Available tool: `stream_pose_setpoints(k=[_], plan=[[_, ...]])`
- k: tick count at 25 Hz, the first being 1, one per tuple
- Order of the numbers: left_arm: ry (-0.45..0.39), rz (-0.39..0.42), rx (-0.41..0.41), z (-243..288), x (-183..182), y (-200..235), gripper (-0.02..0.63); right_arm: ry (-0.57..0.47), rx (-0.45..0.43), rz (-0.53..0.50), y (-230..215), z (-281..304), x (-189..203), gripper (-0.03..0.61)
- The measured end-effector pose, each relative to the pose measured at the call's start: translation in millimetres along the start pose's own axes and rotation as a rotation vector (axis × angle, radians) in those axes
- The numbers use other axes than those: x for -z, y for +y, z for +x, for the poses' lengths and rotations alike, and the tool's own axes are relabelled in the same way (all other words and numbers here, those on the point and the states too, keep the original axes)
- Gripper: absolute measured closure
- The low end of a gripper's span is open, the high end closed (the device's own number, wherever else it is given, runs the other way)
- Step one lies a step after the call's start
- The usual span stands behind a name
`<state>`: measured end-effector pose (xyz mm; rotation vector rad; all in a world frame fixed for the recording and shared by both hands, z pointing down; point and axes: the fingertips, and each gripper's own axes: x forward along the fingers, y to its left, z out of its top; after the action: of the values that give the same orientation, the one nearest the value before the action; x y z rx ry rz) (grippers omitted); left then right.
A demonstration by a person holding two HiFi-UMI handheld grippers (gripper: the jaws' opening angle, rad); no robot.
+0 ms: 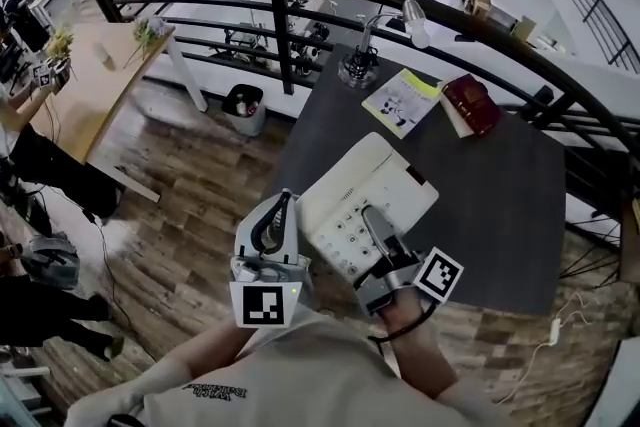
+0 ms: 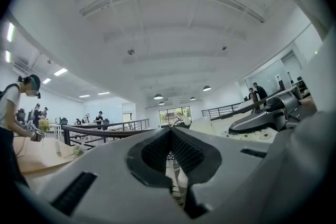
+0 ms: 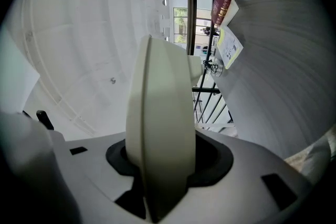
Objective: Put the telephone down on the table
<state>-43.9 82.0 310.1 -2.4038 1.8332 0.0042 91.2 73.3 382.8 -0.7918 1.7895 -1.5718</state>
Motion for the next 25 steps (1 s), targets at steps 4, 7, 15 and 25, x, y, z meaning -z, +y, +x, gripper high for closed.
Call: stream_pose_setpoints(k=[4,7,15,25], plan=[[0.012,0.005,0.034,38.6,7.6,7.7,0.611,-0.019,0.013,0.008,-8.6,23.6,-19.5,0.383],[0.017,-0.004,0.051,65.4,9.2,15.9,0.611,-0.031,0.019,-0.002,-11.3,44.1,-33.5,0.383],[0.034,-0.026,0.115,128.9,19.2,39.1,0.611,-0.072,0.030,-0.039,-16.2,96.3,-67.1,0.382],[0.040,-0.022,0.209,190.3,39.6,66.2,0.611,-0.122,0.065,-0.054,-29.5,149.7,-92.3,0.383]])
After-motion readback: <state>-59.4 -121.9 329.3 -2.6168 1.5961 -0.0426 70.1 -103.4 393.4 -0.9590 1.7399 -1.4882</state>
